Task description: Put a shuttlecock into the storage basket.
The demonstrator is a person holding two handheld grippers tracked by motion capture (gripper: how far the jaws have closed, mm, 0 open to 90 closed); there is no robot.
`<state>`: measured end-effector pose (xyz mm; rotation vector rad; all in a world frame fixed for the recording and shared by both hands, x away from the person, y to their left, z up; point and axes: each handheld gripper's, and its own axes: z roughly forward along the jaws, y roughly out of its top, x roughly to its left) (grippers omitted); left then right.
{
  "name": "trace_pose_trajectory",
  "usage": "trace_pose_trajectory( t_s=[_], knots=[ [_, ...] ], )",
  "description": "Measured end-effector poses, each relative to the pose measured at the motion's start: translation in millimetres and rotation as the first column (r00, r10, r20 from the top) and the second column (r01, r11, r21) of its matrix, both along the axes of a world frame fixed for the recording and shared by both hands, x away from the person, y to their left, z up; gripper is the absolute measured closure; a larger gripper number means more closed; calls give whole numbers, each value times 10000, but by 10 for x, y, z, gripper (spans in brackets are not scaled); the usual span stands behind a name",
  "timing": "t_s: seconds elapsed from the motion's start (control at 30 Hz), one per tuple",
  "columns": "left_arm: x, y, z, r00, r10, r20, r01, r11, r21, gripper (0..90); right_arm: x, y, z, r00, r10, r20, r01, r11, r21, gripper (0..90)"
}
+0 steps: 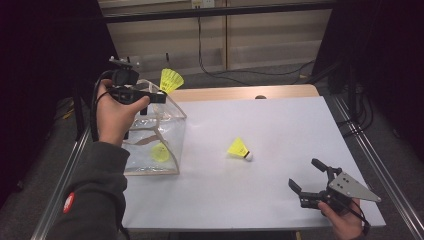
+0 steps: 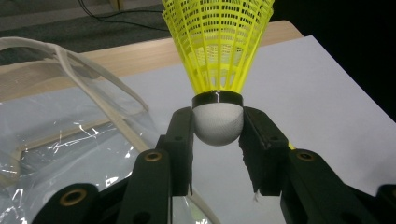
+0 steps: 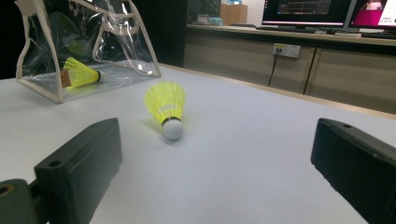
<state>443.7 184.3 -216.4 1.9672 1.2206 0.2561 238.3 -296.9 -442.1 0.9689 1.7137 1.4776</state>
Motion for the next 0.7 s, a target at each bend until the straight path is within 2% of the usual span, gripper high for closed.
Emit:
trace_pose_trajectory(
  t_s=[0.33, 0.7],
  knots=[
    [12, 94, -19, 9997, 223, 42, -224, 9997, 123, 651, -7, -4, 9, 10000, -13, 57, 13, 10000, -15, 20],
    [32, 182, -34, 9987, 515, -17, -515, 9986, 71, 651, -3, -3, 4, 10000, 8, 7, -8, 10000, -1, 19]
  ],
)
